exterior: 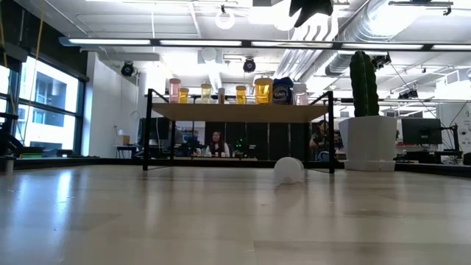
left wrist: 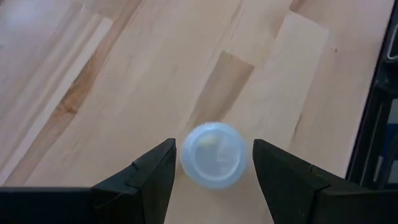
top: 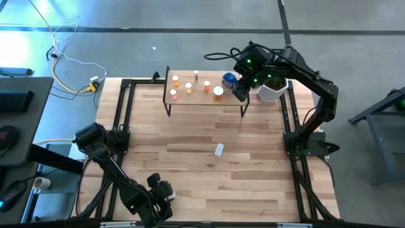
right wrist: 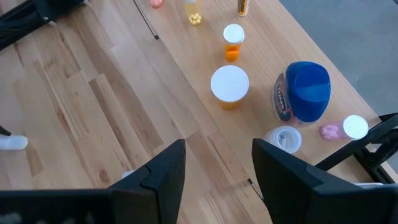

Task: Pick and place medicine bottles onto shelf by color
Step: Put the bottom transparent pill bottle on the shelf

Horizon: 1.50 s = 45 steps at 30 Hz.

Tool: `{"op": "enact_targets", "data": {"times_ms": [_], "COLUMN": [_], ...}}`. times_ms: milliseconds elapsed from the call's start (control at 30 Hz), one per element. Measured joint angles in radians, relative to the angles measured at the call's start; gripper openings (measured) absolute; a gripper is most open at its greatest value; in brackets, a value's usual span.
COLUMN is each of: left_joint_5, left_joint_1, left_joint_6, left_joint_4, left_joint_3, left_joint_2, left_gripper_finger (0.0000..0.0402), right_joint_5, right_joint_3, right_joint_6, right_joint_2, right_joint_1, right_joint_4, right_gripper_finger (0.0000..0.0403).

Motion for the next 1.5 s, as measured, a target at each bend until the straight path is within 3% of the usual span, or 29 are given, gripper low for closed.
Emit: {"op": "enact_targets", "data": {"times_ms": [233, 333, 533, 767, 1100, 1500], "left_joint_5": [0.021, 0.059, 0.039, 0.036, 0.025, 0.025], "left_joint_1": [0.006, 0.009, 0.011, 0.024, 0.046, 0.179], "left_joint_6": [0.016, 0.042, 0.067, 0.06, 0.068, 0.272], "left_joint_4": [-0.004, -0.003, -0.003, 0.001, -0.001, 0.003], "left_joint_3": [0.0, 0.0, 0.0, 0.0, -0.001, 0.0], "left_joint_2": [0.0, 0.0, 0.0, 0.0, -0.024, -0.167], "left_gripper_finger": [0.0191, 0.0162, 0.011, 0.0128, 0.0121, 0.0122], "right_joint_5": [0.0, 0.0, 0.0, 0.0, 0.0, 0.0], "right_joint_3": [0.0, 0.0, 0.0, 0.0, 0.0, 0.0], "right_joint_6": [0.0, 0.0, 0.0, -0.001, -0.001, -0.001], "right_joint_2": [0.0, 0.0, 0.0, 0.0, 0.0, 0.0], "right_joint_1": [0.0, 0.0, 0.0, 0.0, 0.0, 0.0], "right_joint_4": [0.003, 0.003, 0.003, 0.003, 0.003, -0.004], "right_gripper_finger": [0.0177, 0.0177, 0.0177, 0.0177, 0.0177, 0.0177]}}
